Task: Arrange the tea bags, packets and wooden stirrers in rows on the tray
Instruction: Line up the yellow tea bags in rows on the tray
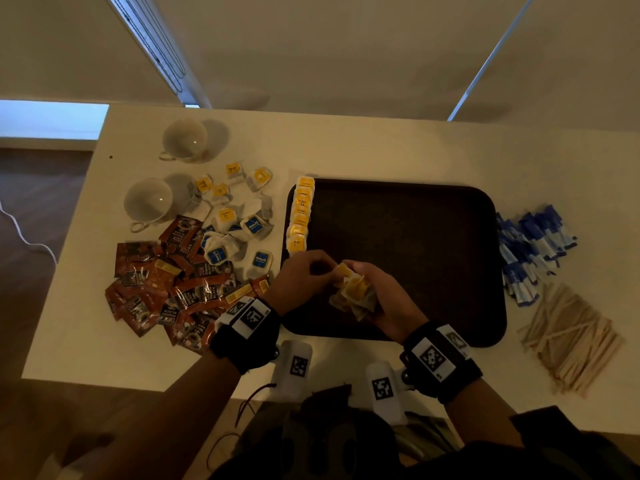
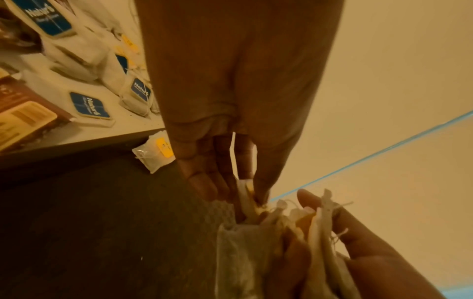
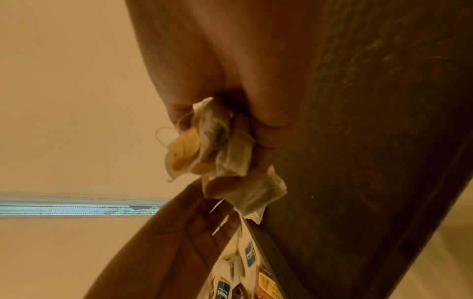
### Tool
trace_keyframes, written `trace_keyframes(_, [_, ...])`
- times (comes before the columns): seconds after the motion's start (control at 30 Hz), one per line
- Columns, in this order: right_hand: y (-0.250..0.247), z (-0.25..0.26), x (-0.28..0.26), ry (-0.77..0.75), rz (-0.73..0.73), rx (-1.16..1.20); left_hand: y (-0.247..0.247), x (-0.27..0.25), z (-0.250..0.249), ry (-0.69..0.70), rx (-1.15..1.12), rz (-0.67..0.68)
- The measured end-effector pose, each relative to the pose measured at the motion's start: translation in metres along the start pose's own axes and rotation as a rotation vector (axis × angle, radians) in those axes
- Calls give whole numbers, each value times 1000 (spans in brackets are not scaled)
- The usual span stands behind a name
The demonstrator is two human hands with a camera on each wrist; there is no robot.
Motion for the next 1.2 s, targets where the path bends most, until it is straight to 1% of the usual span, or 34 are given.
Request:
trace_keyframes(0.17, [-2,-3,-1,1,-6,-46,-9,-7,-4,38,-229,-55])
trace_keyframes(0.23, [-4,-3,-2,1,-27,-30,-20,-10,-9,70,-246,-95])
trace_keyframes(0.3, [-8,-4,-2,14,-57,-12,-40,-11,-6,91,-153,-159])
trace_keyframes(0.37, [-10,-5,-2,27,-68,-19,-61,-7,5,70,-10,-214])
trace_keyframes(0.43, [-10,-5,-4,31,-70,-34,-75,-1,15,53,131,-215])
trace_keyframes(0.53, [-10,-5,-5,37,-76,-32,-78,11,24,20,332,-149])
trace_keyframes(0.7, [-9,-4,-6,35,-84,-61,-59,29,29,-56,582,57])
trace_keyframes(0.77, [-10,-5,-6,44,-88,-77,-57,36,27,-46,629,79])
trace_keyframes(0.87, [-11,-5,-7,55,-89,-86,-57,44,23,17,672,73])
trace_keyframes(0.93, [-12,-5,-7,63,-86,-87,-59,47,19,47,712,24])
trace_keyframes(1.0, [-12,-6,-7,65,-88,-76,-61,49,18,46,729,-22])
trace_keyframes(1.1, [-12,-5,-6,59,-91,-78,-61,49,18,42,745,-50])
trace_keyframes(1.2, [-10,-4,-4,55,-88,-81,-63,46,13,93,755,-101])
Point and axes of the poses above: each hand's wrist, its own x-axis towards the middle knuckle, its own y-axis out of the palm, z = x × y, the point moved 9 cm from there along x, towards the middle knuckle, and after that the axes turned 14 degrees about -x, right-handed, at the moved point
